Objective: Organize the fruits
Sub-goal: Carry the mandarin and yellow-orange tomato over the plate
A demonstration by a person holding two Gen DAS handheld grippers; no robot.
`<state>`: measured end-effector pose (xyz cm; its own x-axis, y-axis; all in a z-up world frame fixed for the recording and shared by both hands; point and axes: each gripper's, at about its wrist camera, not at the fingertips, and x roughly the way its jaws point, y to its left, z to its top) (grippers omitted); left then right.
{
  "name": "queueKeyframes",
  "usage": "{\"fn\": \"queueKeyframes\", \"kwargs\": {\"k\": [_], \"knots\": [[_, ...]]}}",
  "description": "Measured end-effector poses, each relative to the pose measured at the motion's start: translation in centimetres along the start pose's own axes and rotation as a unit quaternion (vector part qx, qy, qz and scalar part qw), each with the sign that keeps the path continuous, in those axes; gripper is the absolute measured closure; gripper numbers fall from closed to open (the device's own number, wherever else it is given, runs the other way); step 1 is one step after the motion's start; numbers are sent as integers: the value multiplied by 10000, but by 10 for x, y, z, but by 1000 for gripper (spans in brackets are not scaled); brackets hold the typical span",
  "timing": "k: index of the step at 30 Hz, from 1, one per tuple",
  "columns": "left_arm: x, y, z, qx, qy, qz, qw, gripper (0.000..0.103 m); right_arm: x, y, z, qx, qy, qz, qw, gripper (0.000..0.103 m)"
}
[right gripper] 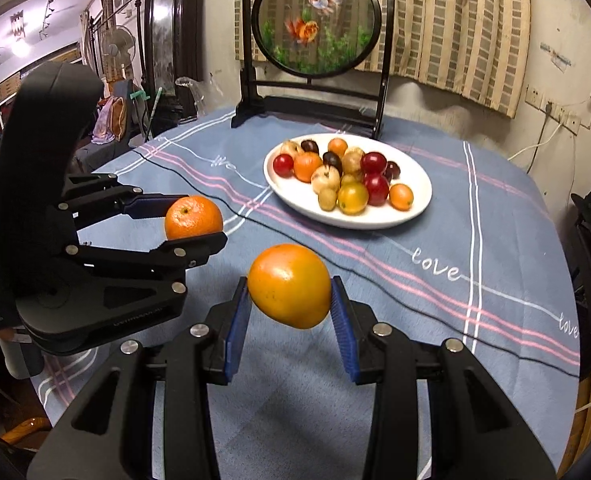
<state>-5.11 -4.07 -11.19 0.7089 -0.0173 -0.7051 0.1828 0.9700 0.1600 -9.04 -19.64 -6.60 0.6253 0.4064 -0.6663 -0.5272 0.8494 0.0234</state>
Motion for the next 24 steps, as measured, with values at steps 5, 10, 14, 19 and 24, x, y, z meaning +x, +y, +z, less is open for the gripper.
{"fn": "queueKeyframes", "kwargs": {"k": [5,10,14,19,24], "knots": [[8,1,6,43,27,28,10000,59,6,-5,6,53,28,22,10000,63],[21,2,17,83,55,64,9999,59,19,-13,15,84,51,-6,10000,63],[37,7,33,31,56,92,9999,59,32,-24,29,148,11,-36,9999,63],[56,10,46,22,99,129,9999,58,50,-37,45,236,-3,-32,9997,63],[75,15,58,39,134,166,9998,59,67,-49,58,302,-8,-19,9995,63]]}}
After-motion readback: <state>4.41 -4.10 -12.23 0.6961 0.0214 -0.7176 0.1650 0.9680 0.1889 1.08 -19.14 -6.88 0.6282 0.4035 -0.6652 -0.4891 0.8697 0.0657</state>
